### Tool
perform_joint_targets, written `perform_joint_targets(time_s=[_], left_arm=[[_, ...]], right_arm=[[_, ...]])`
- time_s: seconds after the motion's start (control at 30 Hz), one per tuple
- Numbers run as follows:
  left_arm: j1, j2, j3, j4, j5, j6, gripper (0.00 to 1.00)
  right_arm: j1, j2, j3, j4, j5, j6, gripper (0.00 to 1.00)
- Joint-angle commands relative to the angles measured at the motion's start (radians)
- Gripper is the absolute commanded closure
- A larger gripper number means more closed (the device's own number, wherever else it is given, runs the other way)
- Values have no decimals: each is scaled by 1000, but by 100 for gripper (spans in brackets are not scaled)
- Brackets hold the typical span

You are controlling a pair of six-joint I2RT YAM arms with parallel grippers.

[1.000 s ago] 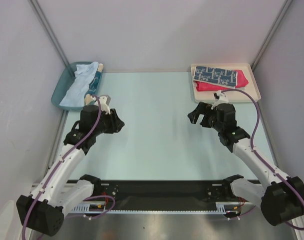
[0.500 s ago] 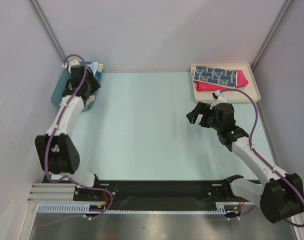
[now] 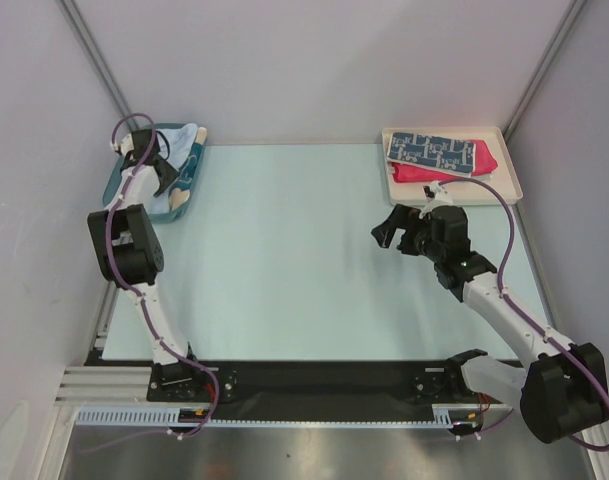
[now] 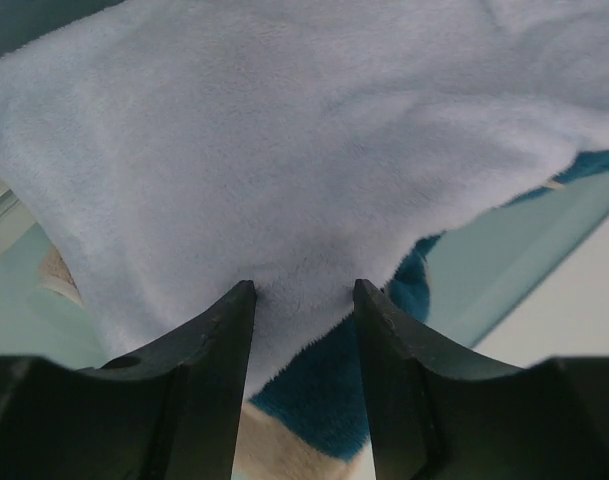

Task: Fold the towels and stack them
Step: Grab crumpled towel

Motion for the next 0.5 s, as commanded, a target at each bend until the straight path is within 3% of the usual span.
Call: perform_joint_targets(time_s=[0.0, 0.17, 0.3, 0.33, 0.47], left_arm=[[24, 25, 61, -12, 26, -37, 51], [32, 50, 52, 19, 57, -38, 60], [35, 27, 40, 42, 80, -44, 93], [37, 18, 40, 48, 80, -44, 97], [33, -43, 52, 106, 102, -25, 100]], right_arm=[[3, 6, -9, 36, -17, 12, 0], [5, 15, -9, 69, -20, 13, 0], [5, 18, -7, 67, -19, 12, 0], [5, 18, -7, 69, -17, 12, 0], [6, 24, -4, 72, -19, 9, 0]])
